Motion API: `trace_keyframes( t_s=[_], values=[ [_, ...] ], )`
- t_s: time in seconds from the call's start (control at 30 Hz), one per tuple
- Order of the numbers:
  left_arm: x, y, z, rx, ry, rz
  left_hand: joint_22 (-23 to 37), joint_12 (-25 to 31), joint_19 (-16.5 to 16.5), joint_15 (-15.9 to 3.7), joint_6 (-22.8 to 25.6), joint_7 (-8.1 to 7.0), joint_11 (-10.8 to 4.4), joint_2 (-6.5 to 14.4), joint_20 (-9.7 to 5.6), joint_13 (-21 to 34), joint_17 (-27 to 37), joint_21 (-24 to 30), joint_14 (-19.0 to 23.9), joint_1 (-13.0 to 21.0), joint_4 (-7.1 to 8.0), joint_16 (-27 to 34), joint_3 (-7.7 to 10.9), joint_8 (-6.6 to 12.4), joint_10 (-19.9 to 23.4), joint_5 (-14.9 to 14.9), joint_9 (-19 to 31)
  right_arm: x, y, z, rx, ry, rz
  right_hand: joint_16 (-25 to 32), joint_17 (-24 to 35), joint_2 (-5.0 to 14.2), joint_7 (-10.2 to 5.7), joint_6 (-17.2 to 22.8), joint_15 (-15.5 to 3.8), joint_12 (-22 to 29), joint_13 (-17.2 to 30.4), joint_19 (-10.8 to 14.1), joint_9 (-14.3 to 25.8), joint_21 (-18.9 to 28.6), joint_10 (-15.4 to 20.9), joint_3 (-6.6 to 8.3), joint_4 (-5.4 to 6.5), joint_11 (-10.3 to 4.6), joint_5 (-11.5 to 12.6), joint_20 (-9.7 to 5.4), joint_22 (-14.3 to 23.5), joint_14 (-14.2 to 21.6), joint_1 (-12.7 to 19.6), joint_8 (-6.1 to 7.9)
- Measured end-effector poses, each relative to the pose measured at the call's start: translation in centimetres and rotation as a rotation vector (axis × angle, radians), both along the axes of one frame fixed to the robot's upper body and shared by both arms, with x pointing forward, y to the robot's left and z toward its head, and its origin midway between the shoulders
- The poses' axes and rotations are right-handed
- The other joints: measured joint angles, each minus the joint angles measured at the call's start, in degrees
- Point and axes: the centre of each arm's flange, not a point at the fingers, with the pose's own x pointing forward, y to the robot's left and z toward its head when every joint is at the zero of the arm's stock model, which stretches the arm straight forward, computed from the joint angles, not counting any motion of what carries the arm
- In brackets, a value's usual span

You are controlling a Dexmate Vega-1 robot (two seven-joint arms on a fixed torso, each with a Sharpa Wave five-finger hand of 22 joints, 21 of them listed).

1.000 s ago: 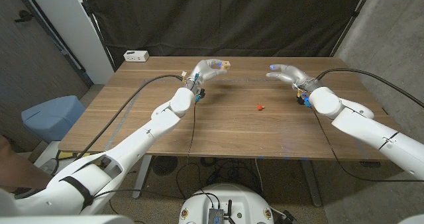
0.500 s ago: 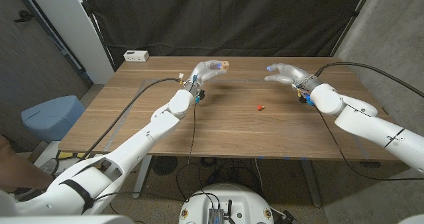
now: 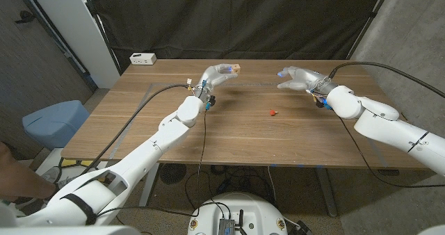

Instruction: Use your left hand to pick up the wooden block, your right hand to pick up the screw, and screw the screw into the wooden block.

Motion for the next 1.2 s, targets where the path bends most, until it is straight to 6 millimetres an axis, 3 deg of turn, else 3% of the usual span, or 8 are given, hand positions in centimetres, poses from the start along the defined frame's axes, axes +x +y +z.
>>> trace_keyframes(
  t_s=[0.33,0.5,1.2],
  values=[
    [-0.4,-0.4,-0.4,-0.017,0.009,0.004,0.0,-0.2,0.0,0.0,0.0,0.2,0.0,0.2,0.0,0.0,0.0,0.0,0.0,-0.2,0.15,0.2,0.15,0.01,0.0,0.2,0.0,0.1,0.2,0.2,-0.092,0.003,-0.012,0.0,0.0,-1.18,-0.22,0.2,0.0,-0.4,0.2,0.0,0.0,-0.2,-0.5,0.45,-0.02,-0.52,-0.2,0.0,0.0,0.6,2.4,0.0],
    [-0.5,-0.7,-0.9,-0.02,0.016,0.003,0.0,-0.3,0.0,0.0,0.0,0.21,-0.21,0.2,0.0,0.0,0.0,0.0,0.0,-0.2,0.4,0.2,-0.09,0.01,0.2,0.2,0.0,0.3,0.5,0.1,-0.155,0.016,-0.019,-0.4,0.1,-2.04,0.63,-0.6,-0.01,-0.6,0.2,0.0,0.3,-0.5,-1.5,0.68,0.21,0.33,-0.7,0.0,0.0,0.2,3.4,-0.3],
    [-0.1,-0.6,-2.0,-0.004,0.046,0.0,0.0,-1.1,-0.2,-0.17,-0.2,0.36,0.04,0.6,0.2,-0.6,0.3,0.0,-0.2,-0.6,0.38,0.2,-0.11,-0.22,0.5,0.4,0.0,0.5,1.3,-0.9,-0.332,0.049,-0.057,-0.8,0.1,-3.47,1.34,-1.3,-0.01,-1.1,0.4,-0.4,0.8,-0.7,-4.3,0.91,0.45,0.84,-1.5,0.43,0.0,-1.1,4.8,-0.31]
  ],
)
